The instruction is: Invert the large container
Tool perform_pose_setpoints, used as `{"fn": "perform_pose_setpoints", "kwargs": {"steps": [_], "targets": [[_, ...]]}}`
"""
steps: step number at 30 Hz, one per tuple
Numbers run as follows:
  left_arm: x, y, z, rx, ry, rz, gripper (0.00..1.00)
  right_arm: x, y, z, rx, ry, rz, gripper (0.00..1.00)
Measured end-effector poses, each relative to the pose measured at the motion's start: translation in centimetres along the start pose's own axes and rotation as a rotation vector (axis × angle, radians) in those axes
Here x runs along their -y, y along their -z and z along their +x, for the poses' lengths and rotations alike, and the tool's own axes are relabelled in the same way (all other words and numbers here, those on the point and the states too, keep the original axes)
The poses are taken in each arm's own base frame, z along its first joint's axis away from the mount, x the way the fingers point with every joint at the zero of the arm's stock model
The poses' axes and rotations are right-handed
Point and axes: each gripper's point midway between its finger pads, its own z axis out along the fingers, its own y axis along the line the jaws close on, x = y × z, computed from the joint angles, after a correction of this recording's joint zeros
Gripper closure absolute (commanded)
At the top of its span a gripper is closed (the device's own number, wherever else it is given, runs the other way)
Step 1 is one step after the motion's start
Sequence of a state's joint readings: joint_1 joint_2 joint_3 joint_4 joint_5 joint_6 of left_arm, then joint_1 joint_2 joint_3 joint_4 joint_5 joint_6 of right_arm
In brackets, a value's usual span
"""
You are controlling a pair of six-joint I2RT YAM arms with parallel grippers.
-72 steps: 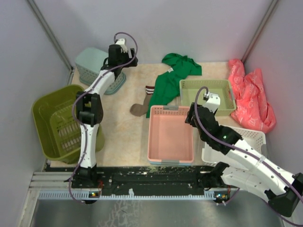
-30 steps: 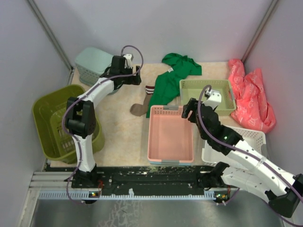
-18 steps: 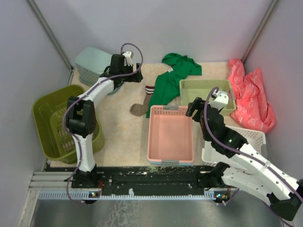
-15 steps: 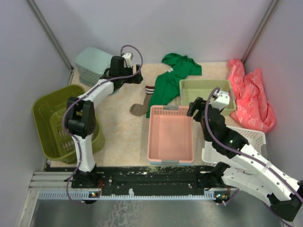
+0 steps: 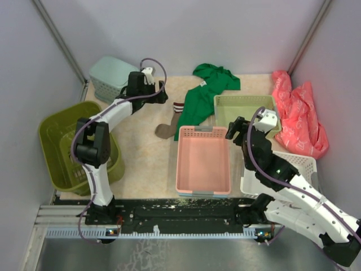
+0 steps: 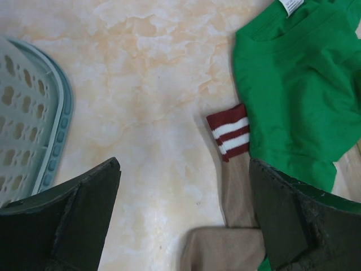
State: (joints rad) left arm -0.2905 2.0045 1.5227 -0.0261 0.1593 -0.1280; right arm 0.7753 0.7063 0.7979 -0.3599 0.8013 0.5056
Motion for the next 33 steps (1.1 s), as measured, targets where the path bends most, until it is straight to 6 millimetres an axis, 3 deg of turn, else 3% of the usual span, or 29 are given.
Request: {"fn": "perform_pose_setpoints", "kwargs": {"steps": [5, 9, 14, 17, 26, 33], "targets": [[0.3, 3.6, -1.3, 0.022, 0.017, -0.002, 0.0, 0.1, 0.1, 0.0, 0.001, 0.008, 0.001, 0.27], [0.7, 7.7, -4.1, 0.094, 0.018, -0.018, 0.0, 0.1, 0.0, 0.0, 0.001, 0.018, -0.003, 0.27], [-0.8, 11.5, -7.0, 0.175, 0.058, -0.123, 0.0, -0.4, -0.3, -0.1, 0.005, 0.049, -0.015, 0.27], [-2.6, 12.3, -6.7, 0.18, 0.097, -0.183, 0.01, -0.6, -0.5, 0.0, 0.003, 0.067, -0.019, 0.27], [-10.6, 13.6, -2.4, 0.103, 0.288, -0.353, 0.01, -1.3, -0.6, -0.1, 0.006, 0.068, -0.051, 0.27], [-11.2, 13.3, -2.6, 0.145, 0.351, -0.374, 0.01, -1.6, -0.8, 0.2, 0.001, 0.069, -0.058, 0.27]]}}
